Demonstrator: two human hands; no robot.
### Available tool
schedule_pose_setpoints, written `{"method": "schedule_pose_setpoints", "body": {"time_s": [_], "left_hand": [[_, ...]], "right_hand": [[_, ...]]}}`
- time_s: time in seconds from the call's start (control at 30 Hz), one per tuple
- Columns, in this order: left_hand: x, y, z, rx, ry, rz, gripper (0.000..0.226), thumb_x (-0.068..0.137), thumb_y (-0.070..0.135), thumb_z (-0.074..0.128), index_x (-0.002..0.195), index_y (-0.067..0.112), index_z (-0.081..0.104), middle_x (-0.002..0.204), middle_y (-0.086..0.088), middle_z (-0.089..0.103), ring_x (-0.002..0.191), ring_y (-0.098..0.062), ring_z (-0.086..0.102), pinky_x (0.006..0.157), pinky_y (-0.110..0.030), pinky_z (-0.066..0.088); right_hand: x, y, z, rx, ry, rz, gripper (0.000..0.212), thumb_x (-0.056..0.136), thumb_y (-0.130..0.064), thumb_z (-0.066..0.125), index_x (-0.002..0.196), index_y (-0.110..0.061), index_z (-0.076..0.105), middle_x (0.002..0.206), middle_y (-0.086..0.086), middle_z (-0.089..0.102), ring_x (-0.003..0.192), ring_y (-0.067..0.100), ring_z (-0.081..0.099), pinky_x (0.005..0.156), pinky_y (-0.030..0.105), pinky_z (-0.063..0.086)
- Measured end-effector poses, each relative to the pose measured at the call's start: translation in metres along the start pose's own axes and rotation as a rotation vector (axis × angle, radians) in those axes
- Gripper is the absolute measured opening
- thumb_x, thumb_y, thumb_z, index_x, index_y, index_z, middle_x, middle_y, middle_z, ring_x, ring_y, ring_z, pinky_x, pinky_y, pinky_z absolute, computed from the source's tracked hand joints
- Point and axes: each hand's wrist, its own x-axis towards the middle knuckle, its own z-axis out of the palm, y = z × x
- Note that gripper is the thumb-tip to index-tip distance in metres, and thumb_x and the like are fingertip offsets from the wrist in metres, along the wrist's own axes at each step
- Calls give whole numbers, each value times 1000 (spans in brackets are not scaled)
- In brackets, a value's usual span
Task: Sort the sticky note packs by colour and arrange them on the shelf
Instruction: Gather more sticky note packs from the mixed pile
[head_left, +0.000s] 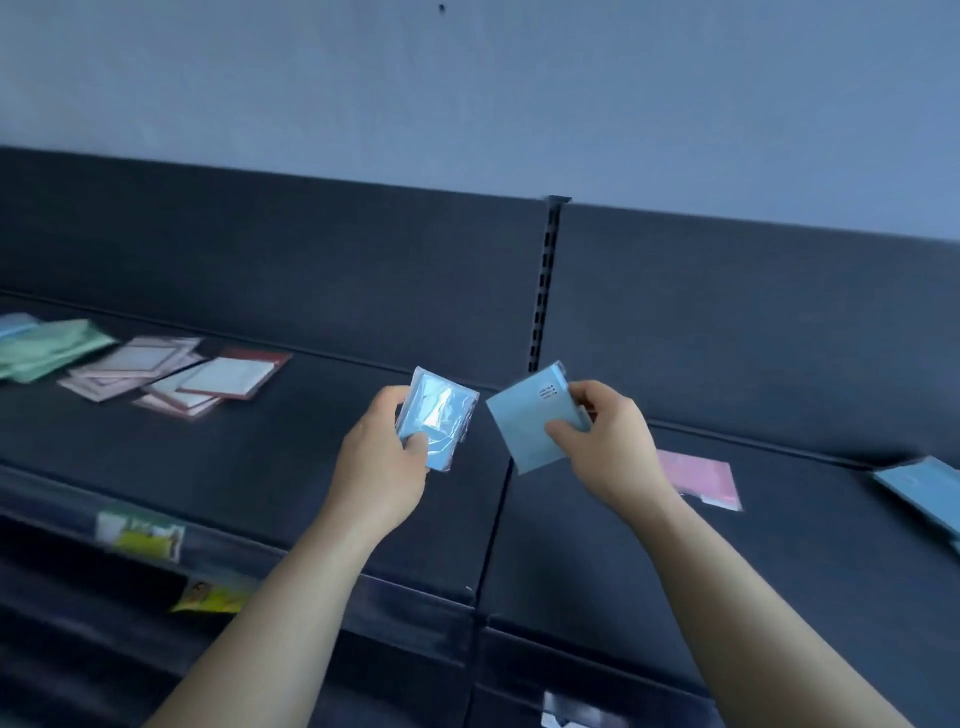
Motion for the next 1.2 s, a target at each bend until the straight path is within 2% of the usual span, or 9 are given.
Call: {"method": "schedule_pose_setpoints", "body": {"time_s": [0.13,0.27,0.53,0.63,0.73,0.87,1.0,1.07,1.2], "left_hand": [[7,-34,-67,37,62,9,31,92,7,46,108,33,46,99,14,58,85,-22,67,77,-48,57],[14,-71,-135,87,113,6,26,93,9,43,107,30,48,101,4,61,87,-26,66,77,-50,55],[32,-129,-251,137,171,-69,15,97,12,47,108,22,50,97,3,61,80,-30,69,68,-52,56],[47,-147,-277,161,212,-80,14,96,13,50,107,21,51,100,2,62,80,-26,67,66,-45,55],[67,-165,-293,225,247,-72,16,94,15,55,109,21,55,100,3,64,81,-19,63,64,-31,44],[97,-185,-312,273,287,-98,18,92,18,57,110,17,60,95,5,62,85,-17,58,70,-30,40],[128,-200,-332,309,349,-118,19,94,19,55,112,14,60,95,3,59,88,-18,55,72,-28,38],[143,-209,-343,324,386,-131,21,97,18,51,115,11,60,97,3,57,89,-17,52,75,-28,36],[172,-231,-369,315,434,-175,23,99,16,46,115,8,61,105,-5,64,93,-20,55,75,-28,36]], "right_hand": [[-3,-39,64,43,-48,-12,22,89,-9,55,102,-26,56,91,-15,61,66,7,56,39,12,38],[-7,-74,131,84,-86,-25,22,90,-8,53,106,-24,57,94,-11,62,60,8,51,37,12,34],[-3,-134,240,75,-139,-52,22,88,-9,58,104,-23,61,93,-9,63,75,8,59,44,15,41],[8,-150,272,69,-178,-61,22,87,-10,60,104,-24,62,91,-12,63,75,6,60,42,16,42],[23,-163,302,63,-222,-90,23,86,-9,61,102,-25,64,87,-15,62,74,4,61,42,14,43],[50,-177,338,82,-268,-125,25,84,-5,60,100,-24,66,88,-11,64,66,2,58,39,12,39],[82,-192,371,65,-297,-167,23,86,-7,60,100,-25,64,96,-8,65,77,2,61,48,14,49],[97,-200,387,87,-304,-174,22,88,-8,60,103,-23,64,99,-6,64,77,4,61,49,18,50],[120,-215,419,116,-328,-193,19,90,-11,61,102,-25,61,98,-10,61,81,0,58,52,13,50]]}}
